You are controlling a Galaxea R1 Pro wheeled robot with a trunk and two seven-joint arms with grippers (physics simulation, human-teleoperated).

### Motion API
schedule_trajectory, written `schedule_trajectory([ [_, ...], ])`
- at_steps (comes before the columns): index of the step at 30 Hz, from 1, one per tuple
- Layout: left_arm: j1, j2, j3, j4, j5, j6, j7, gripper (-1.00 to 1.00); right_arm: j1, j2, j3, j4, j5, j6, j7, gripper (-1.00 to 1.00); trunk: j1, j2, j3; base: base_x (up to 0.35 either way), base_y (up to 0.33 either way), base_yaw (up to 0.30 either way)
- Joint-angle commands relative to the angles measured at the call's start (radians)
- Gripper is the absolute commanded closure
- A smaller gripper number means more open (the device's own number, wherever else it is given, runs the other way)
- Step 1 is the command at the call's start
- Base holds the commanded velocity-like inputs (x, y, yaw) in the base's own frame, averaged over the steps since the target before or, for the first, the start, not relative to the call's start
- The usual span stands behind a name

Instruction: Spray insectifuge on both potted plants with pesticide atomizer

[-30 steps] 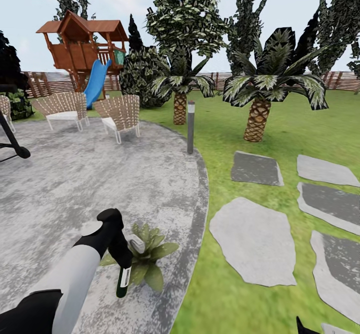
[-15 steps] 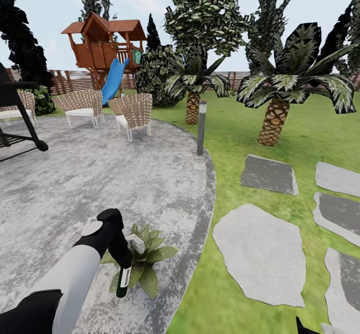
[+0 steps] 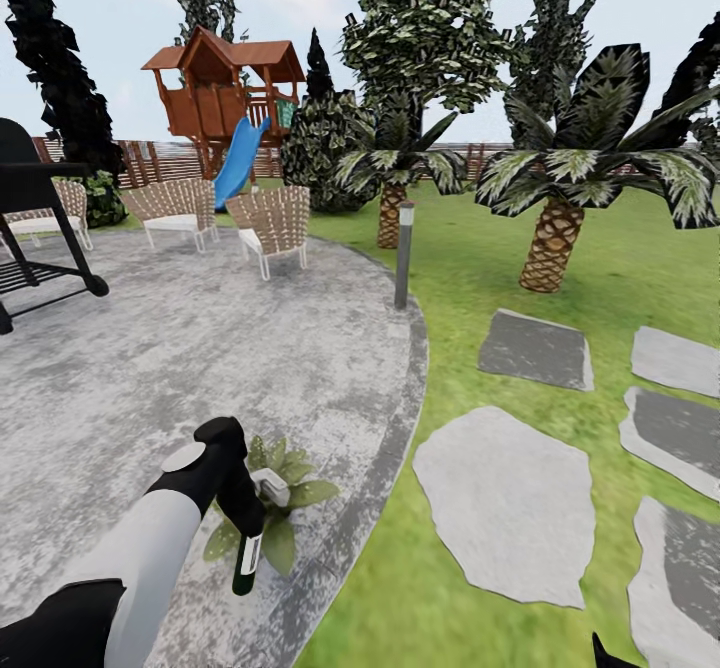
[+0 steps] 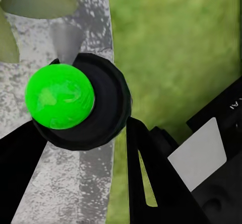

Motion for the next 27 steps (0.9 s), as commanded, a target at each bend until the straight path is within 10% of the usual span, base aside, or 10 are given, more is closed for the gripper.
schedule_trajectory([
  [1,-0.001,-0.002,0.007,-0.001,-0.011,0.009,-0.007,1.0,-0.002,0.0,-0.008,0.0,0.005,-0.005,0.008,-1.0,0.0,0.0,-0.001,-0.034,-0.128,0.0],
  [27,0.177,0.044,0.021,-0.002,0.002,0.007,0.088,1.0,-0.001,0.0,-0.008,0.0,0.005,-0.005,0.008,-1.0,0.0,0.0,-0.001,0.044,-0.037,0.048],
])
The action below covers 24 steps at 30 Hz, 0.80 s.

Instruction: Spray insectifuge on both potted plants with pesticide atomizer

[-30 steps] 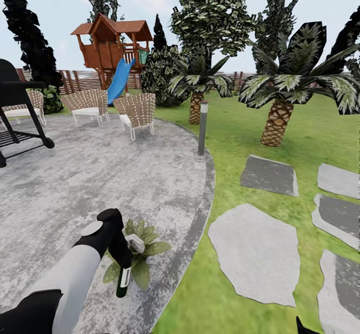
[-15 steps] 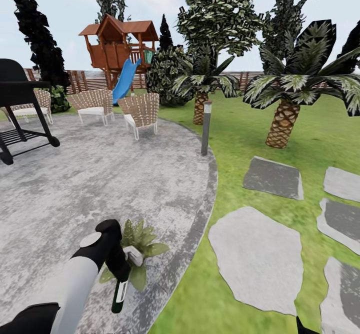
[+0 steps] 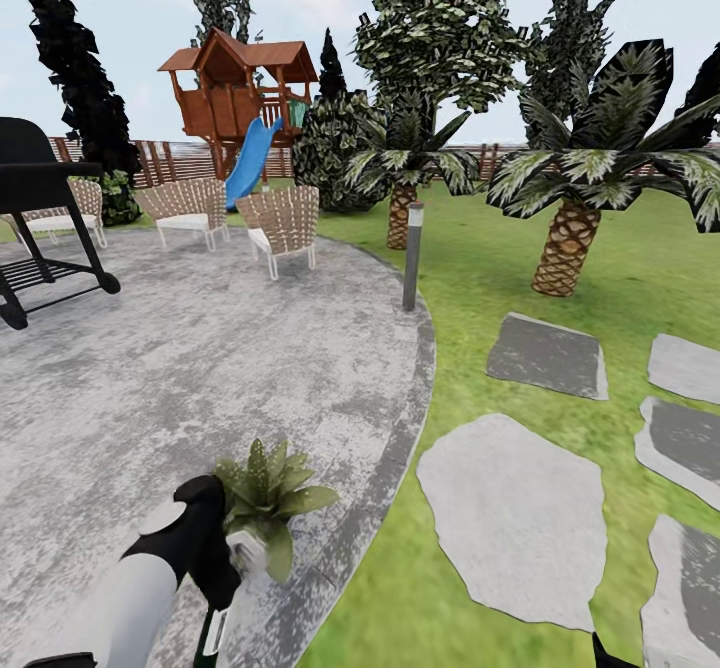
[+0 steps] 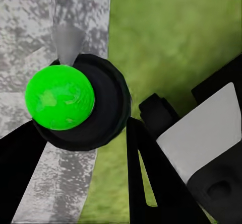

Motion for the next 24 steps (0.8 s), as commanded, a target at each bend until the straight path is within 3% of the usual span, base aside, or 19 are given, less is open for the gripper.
schedule_trajectory([
  [1,0.009,0.002,0.005,-0.001,-0.008,0.009,-0.003,1.0,-0.002,0.0,-0.008,0.0,0.005,-0.005,0.009,-1.0,0.0,0.0,-0.001,0.0,0.0,0.0],
  [4,0.04,0.006,0.017,-0.003,0.001,0.009,0.012,1.0,-0.002,0.0,-0.008,0.0,0.005,-0.005,0.009,-1.0,0.0,0.0,-0.001,0.0,0.0,0.0],
  [7,0.049,0.004,0.092,-0.012,0.021,0.009,0.062,1.0,-0.002,0.0,-0.008,0.0,0.005,-0.005,0.009,-1.0,0.0,0.0,-0.001,0.0,0.0,0.0],
  [8,0.05,0.001,0.131,-0.013,0.026,0.009,0.102,1.0,-0.002,0.0,-0.008,0.0,0.005,-0.005,0.009,-1.0,0.0,0.0,-0.001,0.0,0.0,0.0],
  [11,0.049,-0.008,0.186,-0.014,0.039,0.009,0.2,1.0,-0.002,0.0,-0.008,0.0,0.005,-0.005,0.009,-1.0,0.0,0.0,-0.001,0.0,0.0,0.0],
  [13,0.049,-0.01,0.196,-0.014,0.059,0.01,0.237,1.0,-0.002,0.0,-0.008,0.0,0.005,-0.005,0.009,-1.0,0.0,0.0,-0.001,0.0,0.0,0.0],
  [20,0.048,-0.012,0.202,-0.006,0.229,0.01,0.422,1.0,-0.002,0.0,-0.008,-0.001,0.004,-0.005,0.01,-1.0,0.0,0.0,-0.001,0.0,0.0,0.0],
  [24,0.049,-0.043,0.195,0.003,0.25,0.009,0.451,1.0,-0.001,0.0,-0.009,-0.001,0.003,-0.005,0.01,-1.0,0.0,0.0,-0.001,0.0,0.0,0.0],
])
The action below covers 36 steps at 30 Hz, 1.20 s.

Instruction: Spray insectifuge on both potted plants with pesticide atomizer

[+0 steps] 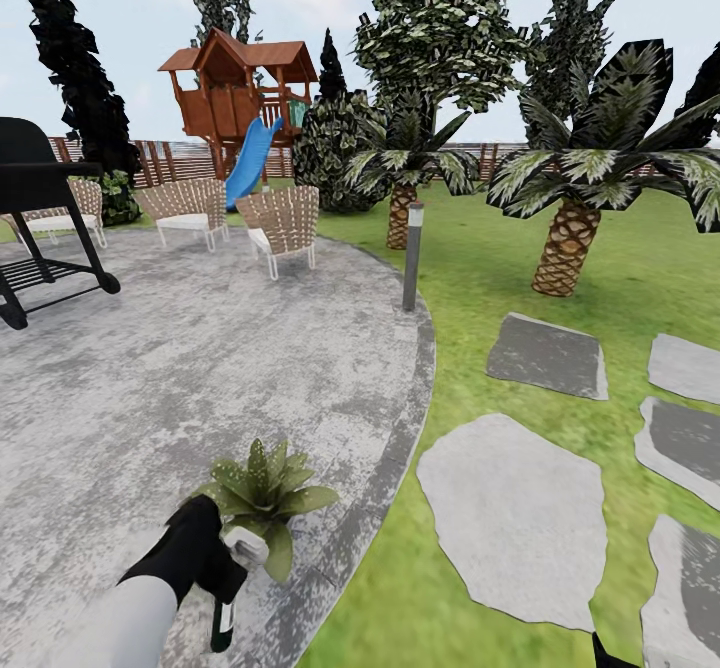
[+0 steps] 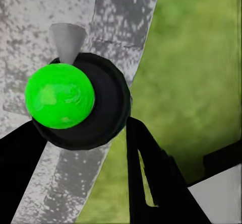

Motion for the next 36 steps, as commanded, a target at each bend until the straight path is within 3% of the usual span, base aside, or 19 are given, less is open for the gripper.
schedule_trajectory([
  [1,-0.001,-0.014,0.006,0.013,-0.013,0.0,0.013,1.0,-0.002,0.0,-0.009,-0.001,0.005,-0.005,0.008,-1.0,0.0,0.0,-0.001,0.0,0.0,0.0],
  [5,-0.001,-0.028,0.011,0.102,0.003,-0.001,0.122,1.0,-0.001,0.0,-0.008,-0.002,0.005,-0.005,0.008,-1.0,0.0,0.0,-0.001,0.0,0.0,0.0],
  [8,-0.001,-0.023,0.009,0.118,0.065,-0.003,0.146,1.0,-0.002,0.0,-0.008,-0.002,0.005,-0.005,0.008,-1.0,0.0,0.0,-0.001,0.0,0.0,0.0],
  [10,0.001,-0.005,0.009,0.121,0.112,-0.006,0.152,1.0,-0.002,0.0,-0.007,-0.002,0.005,-0.005,0.008,-1.0,0.0,0.0,-0.001,0.0,0.0,0.0],
  [12,0.001,0.017,0.009,0.122,0.139,-0.008,0.154,1.0,-0.002,0.0,-0.007,-0.002,0.005,-0.005,0.008,-1.0,0.0,0.0,-0.001,0.0,0.0,0.0],
  [15,0.002,0.03,0.009,0.122,0.177,-0.01,0.154,1.0,-0.002,0.0,-0.007,-0.002,0.005,-0.005,0.008,-1.0,0.0,0.0,-0.001,0.0,0.0,0.0],
  [26,0.001,0.019,0.002,0.114,0.187,-0.013,0.155,1.0,-0.002,0.0,-0.007,-0.002,0.005,-0.005,0.008,-1.0,0.0,0.0,-0.001,0.0,0.0,0.0],
  [36,0.004,0.031,0.008,0.124,0.191,-0.022,0.165,1.0,-0.002,0.0,-0.008,-0.002,0.005,-0.005,0.008,-1.0,0.0,0.0,-0.001,0.0,0.0,0.081],
])
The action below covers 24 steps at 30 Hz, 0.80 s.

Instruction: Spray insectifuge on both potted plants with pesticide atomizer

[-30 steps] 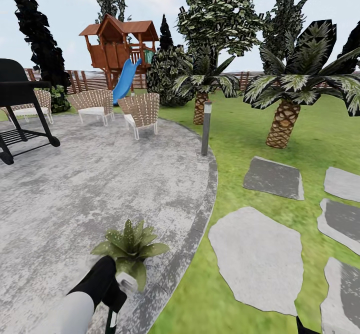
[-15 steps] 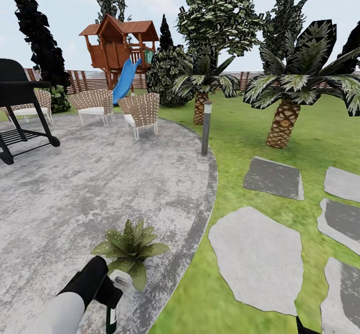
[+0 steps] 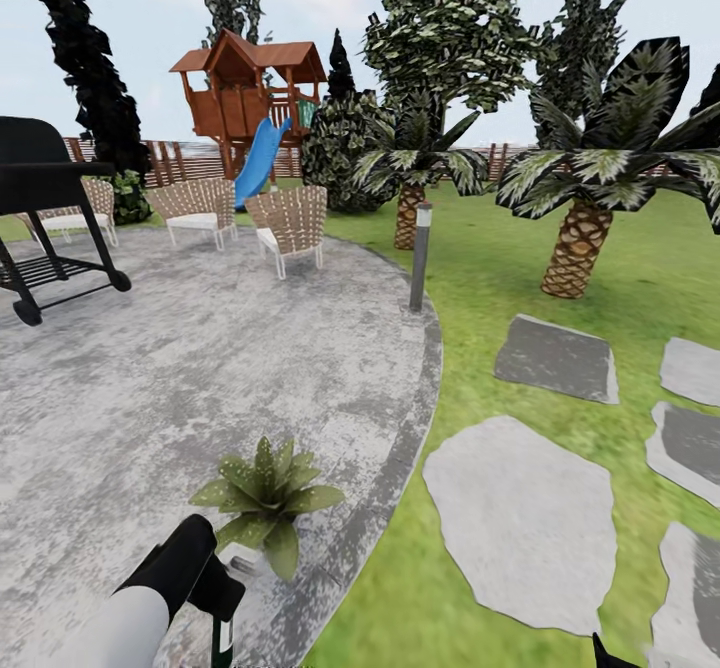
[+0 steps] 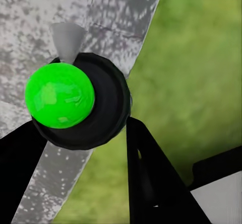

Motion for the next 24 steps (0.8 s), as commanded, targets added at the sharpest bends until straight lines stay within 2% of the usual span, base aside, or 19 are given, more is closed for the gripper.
schedule_trajectory([
  [1,0.0,-0.001,0.006,0.0,-0.01,0.001,-0.007,1.0,-0.002,0.0,-0.008,0.0,0.005,-0.005,0.008,-1.0,0.0,0.0,-0.001,0.0,0.0,0.26],
  [4,0.001,-0.002,0.005,0.001,-0.009,0.0,-0.007,1.0,-0.002,0.0,-0.008,-0.001,0.005,-0.005,0.008,-1.0,0.0,0.0,-0.001,0.0,0.0,0.189],
  [11,0.011,-0.011,0.002,0.0,-0.01,-0.002,0.0,1.0,-0.002,0.0,-0.007,0.0,0.006,-0.005,0.008,-1.0,0.0,0.0,-0.001,0.001,-0.001,0.016],
  [17,0.012,-0.028,0.0,0.04,-0.009,-0.002,0.12,1.0,-0.002,0.0,-0.007,-0.001,0.006,-0.005,0.008,-1.0,0.0,0.0,-0.001,0.107,-0.18,0.0],
  [24,0.012,-0.039,0.001,0.047,-0.008,-0.004,0.137,1.0,-0.002,0.001,-0.006,0.001,0.006,-0.005,0.008,-1.0,0.0,0.0,-0.001,0.143,-0.241,0.0],
])
